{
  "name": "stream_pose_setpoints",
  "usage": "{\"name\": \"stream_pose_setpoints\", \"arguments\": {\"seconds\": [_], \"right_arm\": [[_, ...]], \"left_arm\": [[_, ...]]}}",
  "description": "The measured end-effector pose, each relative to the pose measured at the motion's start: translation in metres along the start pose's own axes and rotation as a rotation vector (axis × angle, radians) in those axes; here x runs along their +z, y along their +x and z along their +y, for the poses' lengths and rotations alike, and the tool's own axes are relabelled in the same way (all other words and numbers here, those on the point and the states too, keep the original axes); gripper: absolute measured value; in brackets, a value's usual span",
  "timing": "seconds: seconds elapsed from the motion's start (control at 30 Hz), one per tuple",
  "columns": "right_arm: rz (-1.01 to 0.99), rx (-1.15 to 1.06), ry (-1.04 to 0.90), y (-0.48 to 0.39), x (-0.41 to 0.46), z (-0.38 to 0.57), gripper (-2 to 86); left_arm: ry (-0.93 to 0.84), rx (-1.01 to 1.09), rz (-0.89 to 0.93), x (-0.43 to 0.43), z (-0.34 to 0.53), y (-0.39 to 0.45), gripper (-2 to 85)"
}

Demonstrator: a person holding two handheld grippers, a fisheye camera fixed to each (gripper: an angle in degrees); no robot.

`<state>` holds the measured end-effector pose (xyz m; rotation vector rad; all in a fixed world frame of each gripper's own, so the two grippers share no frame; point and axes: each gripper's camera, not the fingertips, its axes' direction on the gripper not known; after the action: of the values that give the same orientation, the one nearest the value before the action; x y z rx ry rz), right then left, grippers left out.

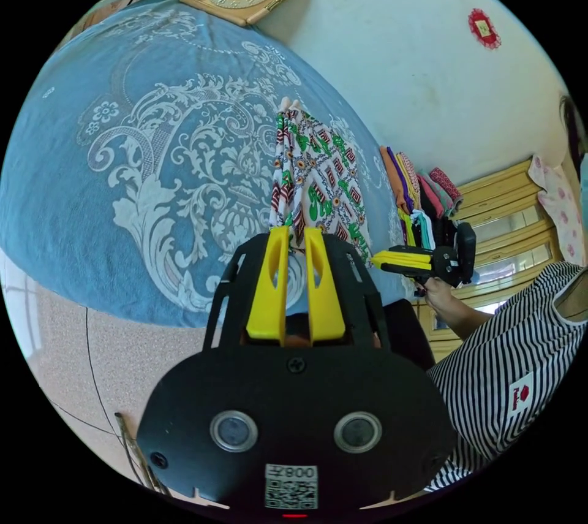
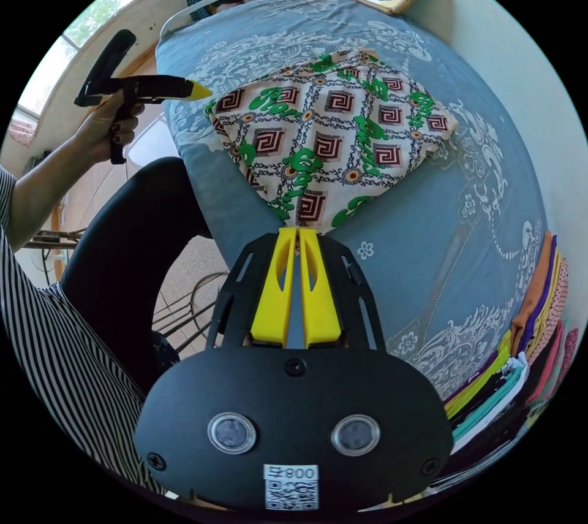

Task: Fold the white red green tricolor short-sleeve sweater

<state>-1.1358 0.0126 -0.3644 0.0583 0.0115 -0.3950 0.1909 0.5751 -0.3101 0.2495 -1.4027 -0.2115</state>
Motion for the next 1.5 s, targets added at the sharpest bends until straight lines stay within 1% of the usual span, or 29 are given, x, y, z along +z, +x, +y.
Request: {"name": "stream_pose_setpoints", "arguments": {"seconds": [0.17,0.3,0.47,0.53,0.67,0.77,0.87,0.93,1.1,1.23,1.37,1.5], "right_arm": [[-0.011,0.018,-0.006,-0.01,-0.002,0.005,0.5],[-0.009,0.049,0.026,-0.017,-0.012,0.01,0.4],[-0.008,0.027,0.046,-0.034,-0.018,0.009,0.6],[-0.021,0.03,0.056,-0.038,-0.019,0.008,0.8],[-0.036,0.021,0.064,-0.05,-0.018,0.006,2.1],[-0.03,-0.015,0.08,-0.063,-0.017,0.0,3.4],[-0.028,-0.064,0.088,-0.08,-0.007,-0.011,4.5],[-0.027,-0.093,0.092,-0.091,0.001,-0.019,5.0],[0.032,-0.153,0.031,-0.115,0.041,-0.035,5.2],[0.044,-0.157,0.027,-0.123,0.056,-0.034,3.6],[0.035,-0.149,0.023,-0.126,0.072,-0.036,1.4],[0.006,-0.147,0.034,-0.124,0.08,-0.034,0.8]], "left_arm": [[-0.073,0.038,-0.049,0.009,-0.006,0.007,1.6],[-0.051,0.025,-0.025,0.003,-0.006,0.012,0.5],[-0.04,0.022,-0.023,-0.009,-0.002,0.02,0.4],[-0.038,0.014,-0.047,-0.013,0.001,0.022,0.6],[-0.022,0.018,-0.026,-0.015,0.001,0.025,1.9],[-0.024,0.074,-0.041,-0.013,-0.004,0.036,4.2],[-0.061,0.112,-0.087,-0.006,-0.01,0.046,4.3],[-0.089,0.096,-0.104,0.0,-0.013,0.048,3.0],[-0.076,0.069,-0.093,0.0,-0.014,0.055,1.5],[-0.032,0.089,-0.088,-0.006,-0.014,0.068,2.0],[-0.1,0.077,-0.09,0.005,-0.017,0.073,1.0],[-0.073,0.079,-0.072,0.001,-0.017,0.087,0.4]]}}
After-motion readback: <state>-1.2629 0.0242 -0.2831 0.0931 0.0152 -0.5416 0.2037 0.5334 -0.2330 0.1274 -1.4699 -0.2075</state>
